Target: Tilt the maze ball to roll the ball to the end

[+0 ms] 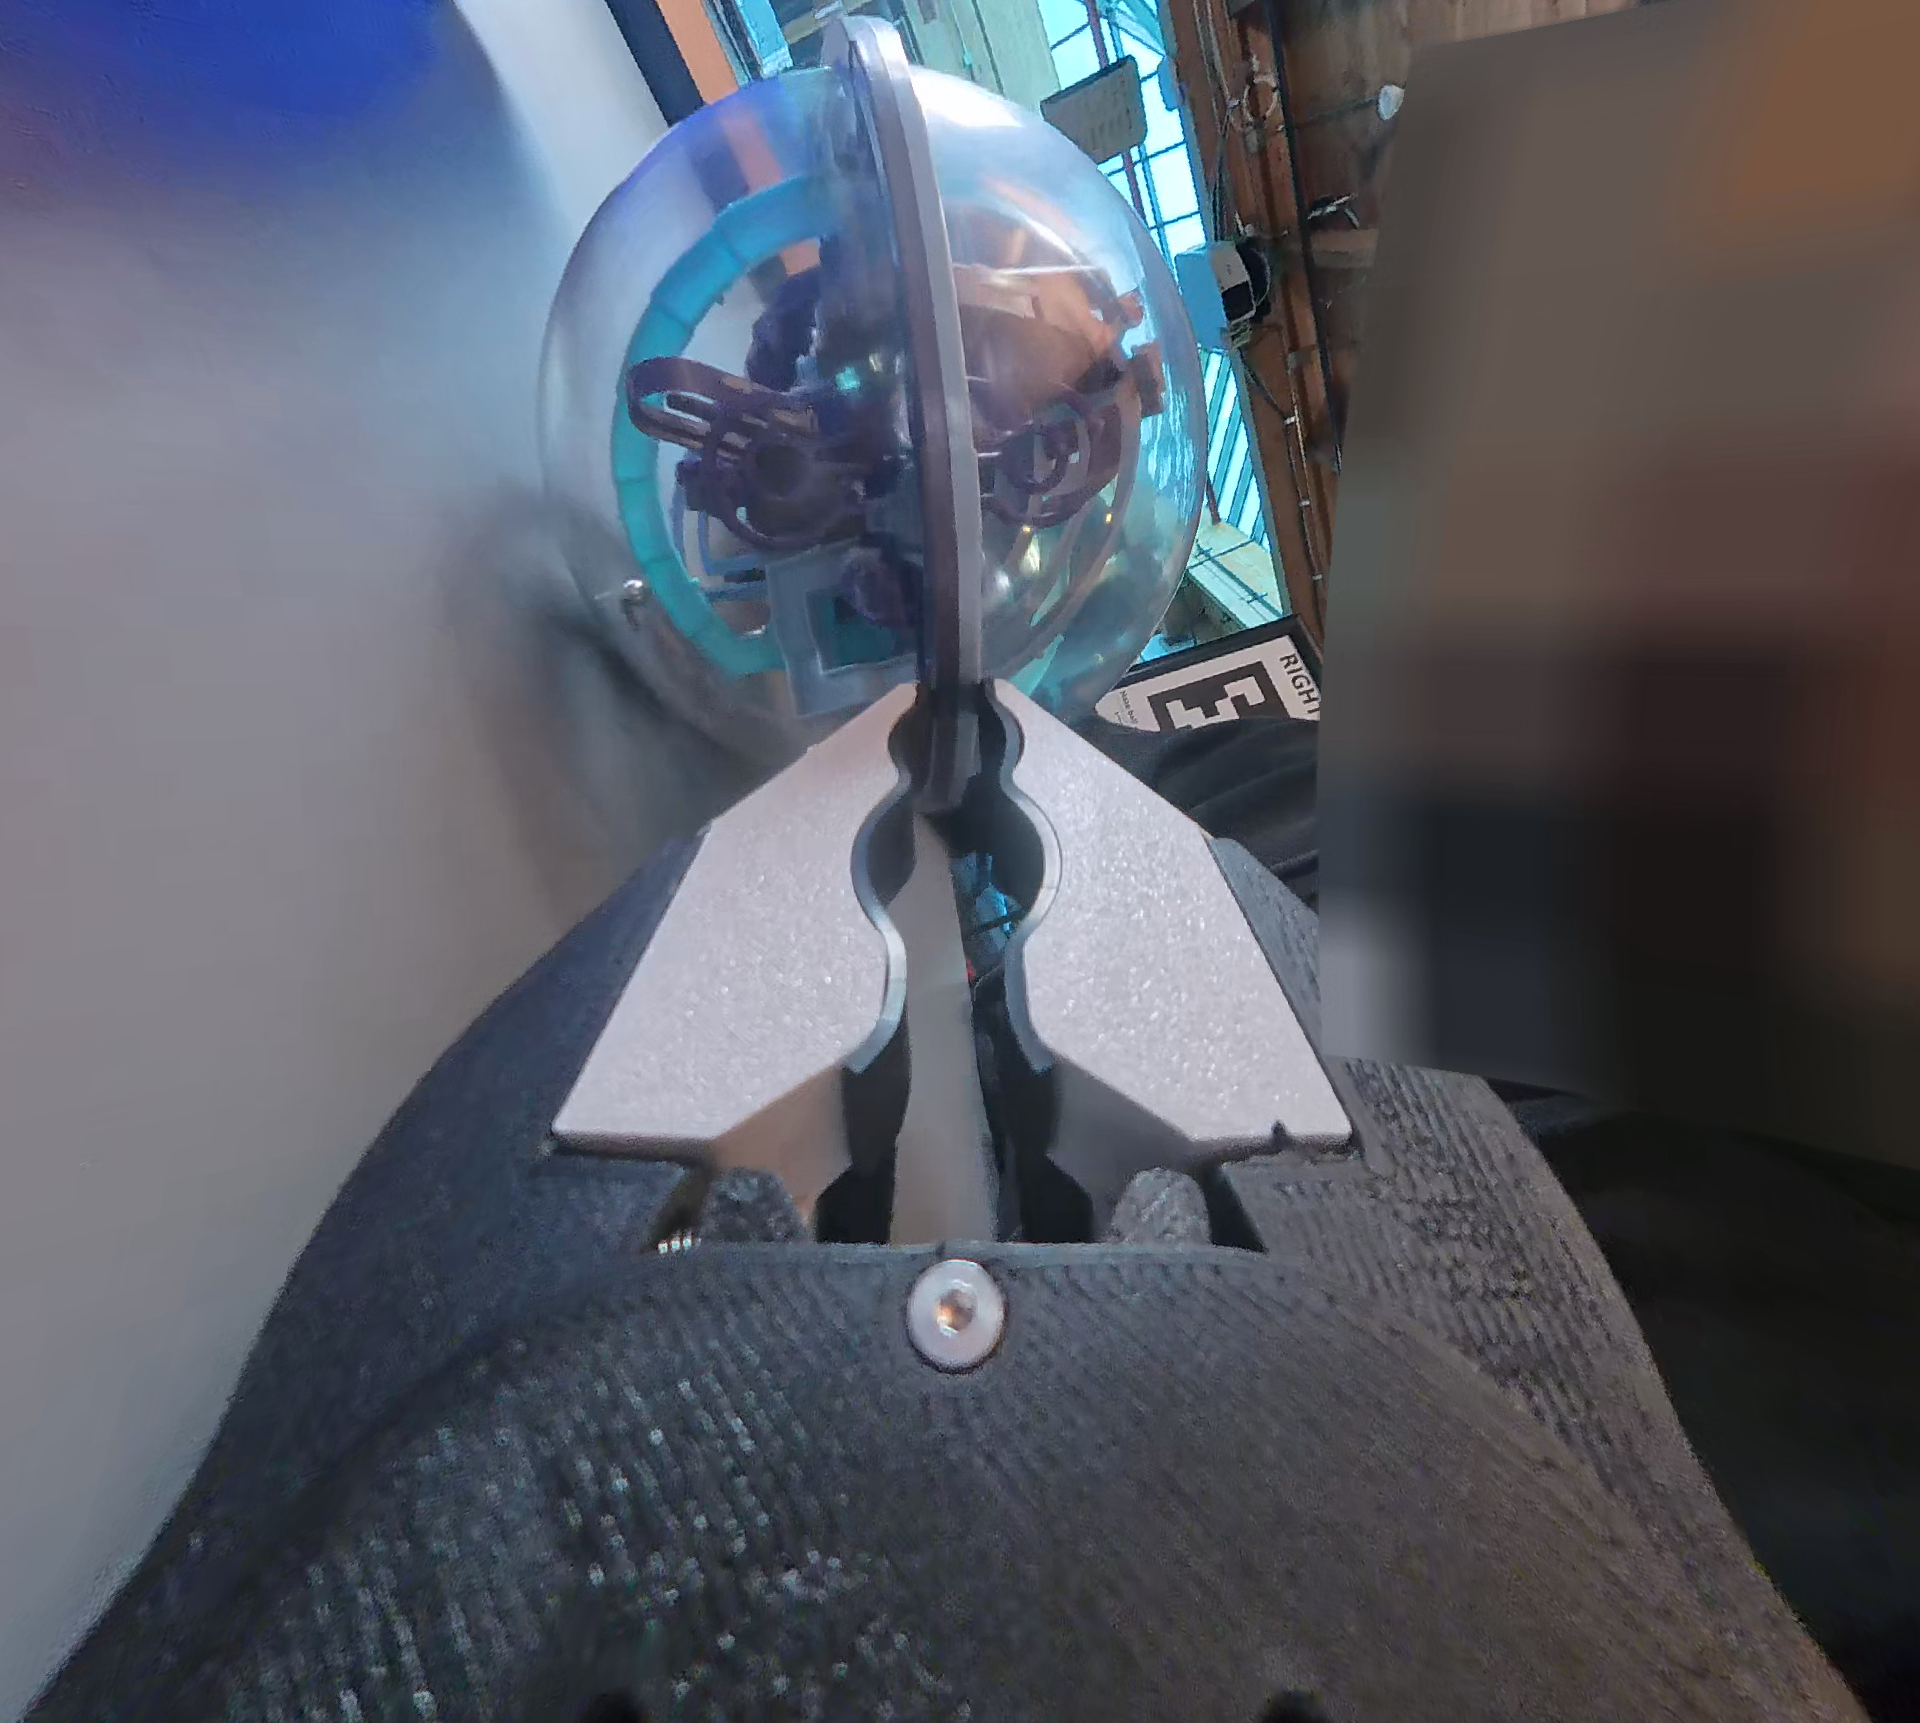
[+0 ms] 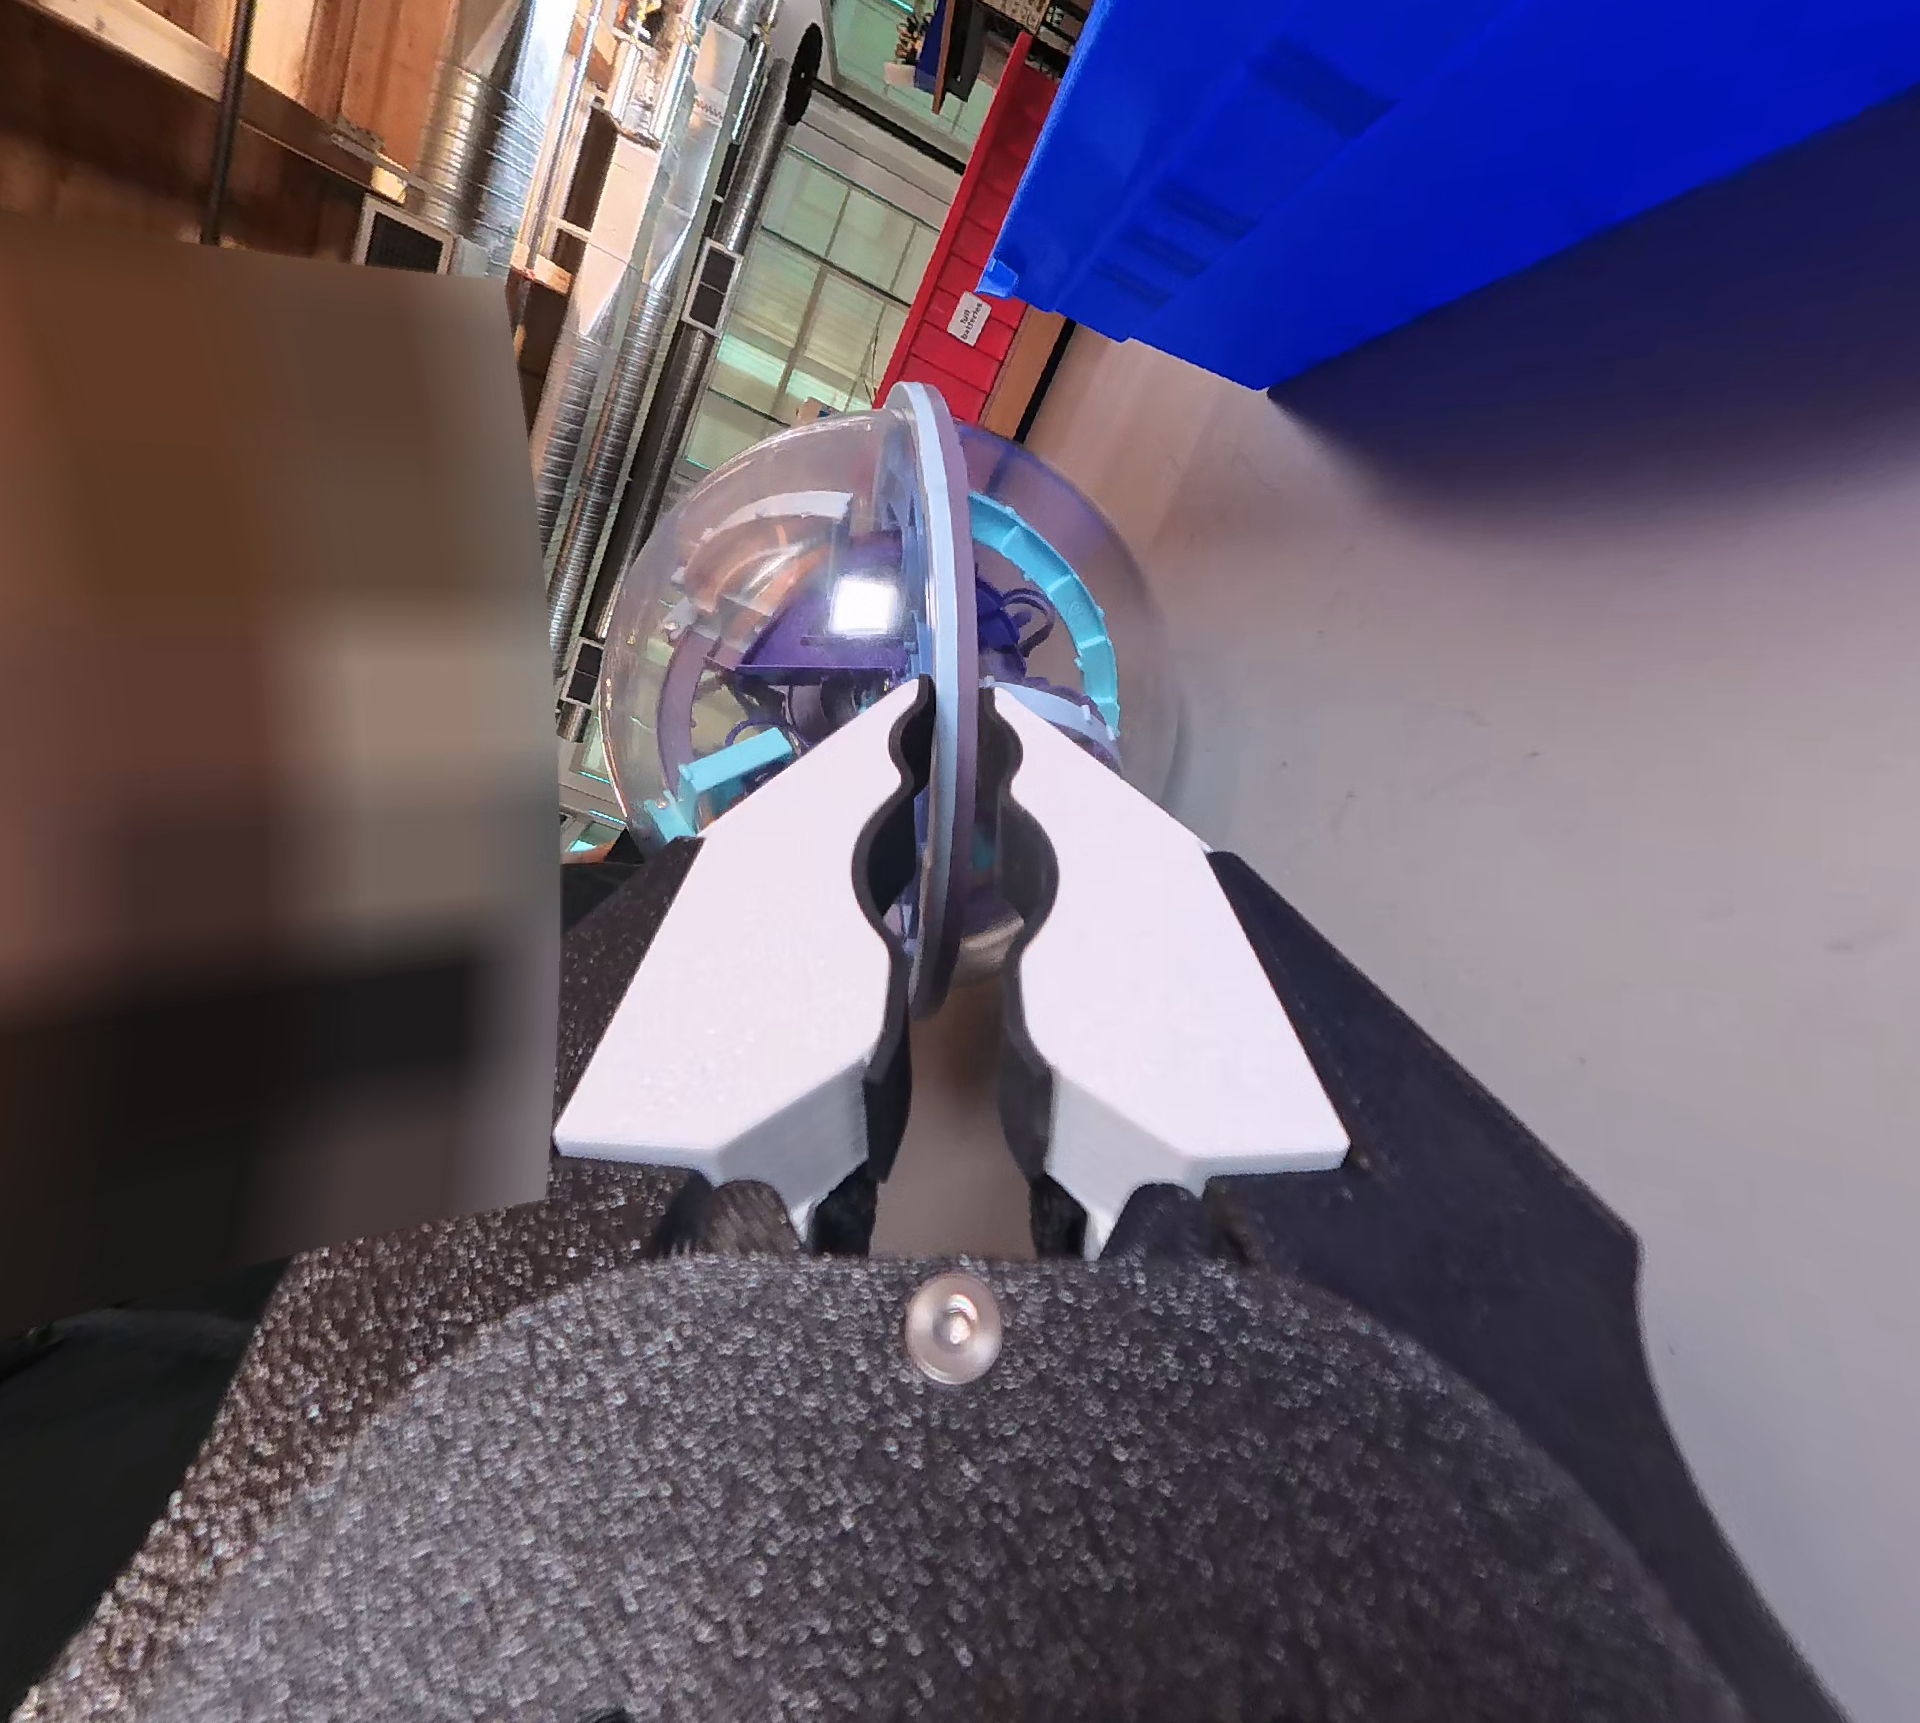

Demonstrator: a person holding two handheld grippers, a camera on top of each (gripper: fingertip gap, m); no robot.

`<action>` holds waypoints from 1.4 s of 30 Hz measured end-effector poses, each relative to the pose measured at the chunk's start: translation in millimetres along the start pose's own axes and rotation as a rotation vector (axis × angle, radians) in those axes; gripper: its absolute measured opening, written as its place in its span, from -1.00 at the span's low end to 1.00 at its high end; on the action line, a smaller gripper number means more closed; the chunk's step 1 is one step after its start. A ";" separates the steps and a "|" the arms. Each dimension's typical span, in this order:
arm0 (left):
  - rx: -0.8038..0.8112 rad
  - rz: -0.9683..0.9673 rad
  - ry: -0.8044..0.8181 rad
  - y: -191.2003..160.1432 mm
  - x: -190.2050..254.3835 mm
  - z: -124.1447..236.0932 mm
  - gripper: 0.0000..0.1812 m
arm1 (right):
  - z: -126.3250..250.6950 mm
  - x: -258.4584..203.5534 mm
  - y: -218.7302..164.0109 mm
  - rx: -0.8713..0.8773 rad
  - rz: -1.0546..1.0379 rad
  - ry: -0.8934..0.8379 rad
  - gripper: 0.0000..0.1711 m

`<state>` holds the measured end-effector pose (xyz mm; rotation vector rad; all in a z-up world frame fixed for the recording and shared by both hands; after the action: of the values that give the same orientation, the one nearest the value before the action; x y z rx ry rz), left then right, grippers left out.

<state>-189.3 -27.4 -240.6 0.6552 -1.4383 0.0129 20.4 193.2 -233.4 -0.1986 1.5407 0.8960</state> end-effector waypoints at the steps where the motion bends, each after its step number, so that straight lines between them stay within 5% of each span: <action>1: -0.005 -0.002 0.003 -0.3 0.1 -0.6 -0.93 | 0.2 -0.2 0.1 0.001 0.002 0.001 -0.94; 13: 0.046 -0.005 0.052 4.9 -3.3 5.7 -0.94 | -1.5 -8.5 1.0 -0.009 0.183 -0.102 -0.93; 24: 0.029 -0.269 0.296 9.5 2.6 8.3 -0.90 | -3.6 -24.2 -0.3 -0.022 0.419 -0.233 -0.94; 34: -0.046 -0.928 0.867 4.4 23.3 -3.5 -0.93 | -6.1 -57.9 -9.1 0.043 0.964 -0.447 -0.92; 42: -0.063 -1.465 1.339 -2.6 28.3 -3.4 -0.93 | -18.6 -60.2 -31.1 -0.074 1.386 -0.683 -0.91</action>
<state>-180.5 -38.6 -215.8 1.1717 0.4916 -0.6146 37.3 138.0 -193.4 1.1550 0.8295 1.8139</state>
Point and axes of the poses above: each gripper's, where its closed fingertips meet, z back along the fingers, y out of its top, x = y × z across the jaws, the point moved 8 cm from there along z, back along the fingers, and after that the axes turned 15 degrees about -x, right-handed, at the moved point
